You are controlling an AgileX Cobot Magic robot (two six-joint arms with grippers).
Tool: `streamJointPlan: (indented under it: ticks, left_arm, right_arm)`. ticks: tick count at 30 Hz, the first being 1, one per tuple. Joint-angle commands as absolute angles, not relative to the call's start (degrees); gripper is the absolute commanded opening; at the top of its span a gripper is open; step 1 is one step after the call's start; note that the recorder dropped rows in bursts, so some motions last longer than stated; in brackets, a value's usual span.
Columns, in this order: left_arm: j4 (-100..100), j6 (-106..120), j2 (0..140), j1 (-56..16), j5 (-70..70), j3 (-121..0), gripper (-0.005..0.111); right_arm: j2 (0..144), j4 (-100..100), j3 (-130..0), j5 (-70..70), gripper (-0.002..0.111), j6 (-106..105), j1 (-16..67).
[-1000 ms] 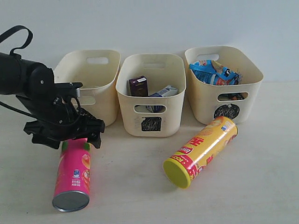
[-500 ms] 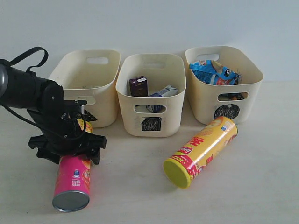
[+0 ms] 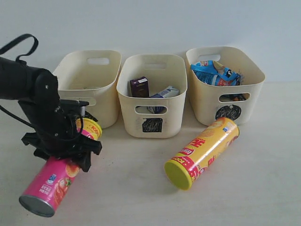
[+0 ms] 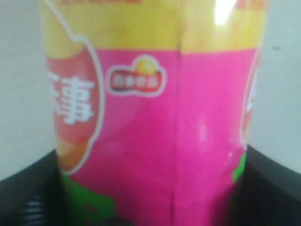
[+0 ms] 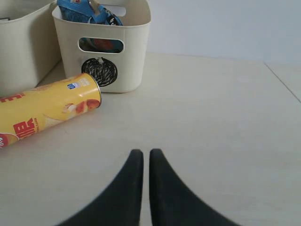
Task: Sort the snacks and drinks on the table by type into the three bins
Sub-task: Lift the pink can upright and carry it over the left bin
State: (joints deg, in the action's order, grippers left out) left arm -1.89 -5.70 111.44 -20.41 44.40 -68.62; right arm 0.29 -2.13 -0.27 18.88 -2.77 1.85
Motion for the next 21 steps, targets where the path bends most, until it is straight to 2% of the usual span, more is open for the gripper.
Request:
streamJointPlan:
  ticks: [1, 6, 12, 21]
  left_arm:
    - [-5.3, -0.5, 106.4, -20.7, 47.2, -68.7, 0.004]
    - [-12.6, 9.1, 99.3, -20.7, 49.8, -68.7, 0.004]
    - [-13.4, 11.2, 92.5, -20.5, 46.1, -71.3, 0.004]
    - [-12.4, 11.2, 91.9, -20.4, 41.2, -80.6, 0.004]
  right_arm:
    - [0.0, -2.0, 0.0, 18.4, 0.003, -2.9, 1.7]
    - [0.0, -2.0, 0.0, 18.4, 0.003, -2.9, 1.7]
    - [0.0, -2.0, 0.0, 18.4, 0.003, -2.9, 1.7]
    - [0.0, -2.0, 0.0, 18.5, 0.003, -2.9, 1.7]
